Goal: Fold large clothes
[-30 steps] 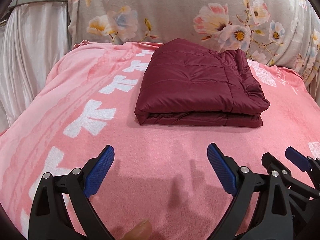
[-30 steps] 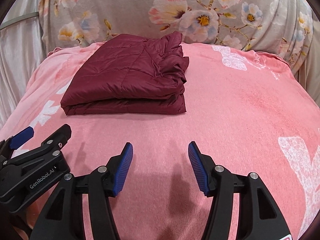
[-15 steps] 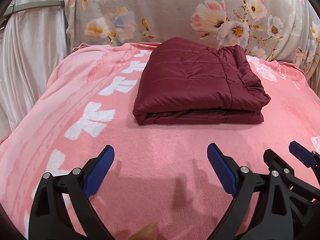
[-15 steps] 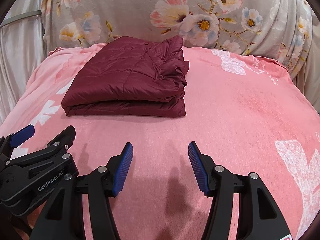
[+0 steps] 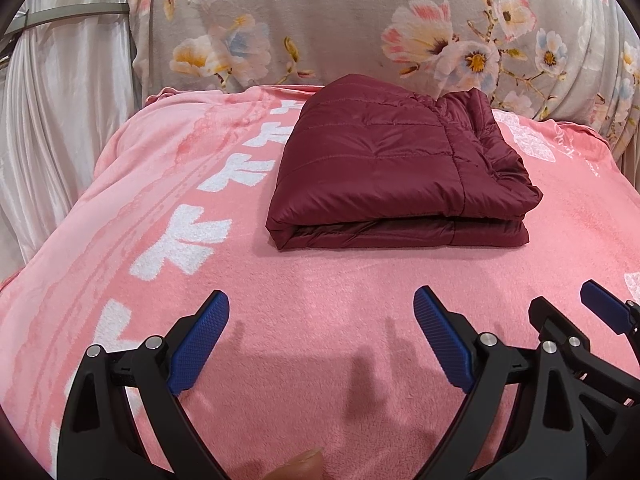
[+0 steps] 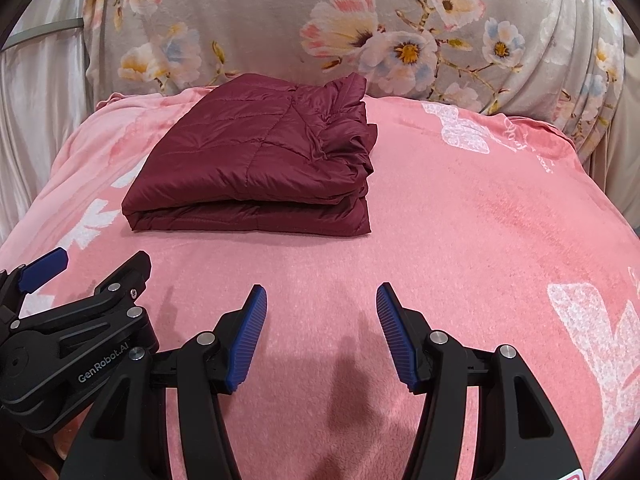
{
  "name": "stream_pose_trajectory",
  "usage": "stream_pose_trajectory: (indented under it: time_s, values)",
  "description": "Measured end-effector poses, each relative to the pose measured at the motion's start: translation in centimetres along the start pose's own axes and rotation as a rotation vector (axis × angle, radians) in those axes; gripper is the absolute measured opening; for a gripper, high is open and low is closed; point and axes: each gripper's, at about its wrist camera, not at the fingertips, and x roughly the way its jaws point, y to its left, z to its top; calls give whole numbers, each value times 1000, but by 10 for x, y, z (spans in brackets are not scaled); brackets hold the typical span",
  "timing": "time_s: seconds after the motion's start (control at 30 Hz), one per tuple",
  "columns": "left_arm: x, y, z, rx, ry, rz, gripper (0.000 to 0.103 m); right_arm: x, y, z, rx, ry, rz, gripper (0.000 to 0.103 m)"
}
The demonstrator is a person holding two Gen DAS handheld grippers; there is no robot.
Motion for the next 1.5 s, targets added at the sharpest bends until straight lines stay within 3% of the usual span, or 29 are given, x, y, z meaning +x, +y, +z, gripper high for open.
stream_pose_trajectory:
  time_s: [1.5]
  values:
    - [-1, -1, 0, 6, -2, -1, 85, -1, 2, 0, -22, -10, -9, 57]
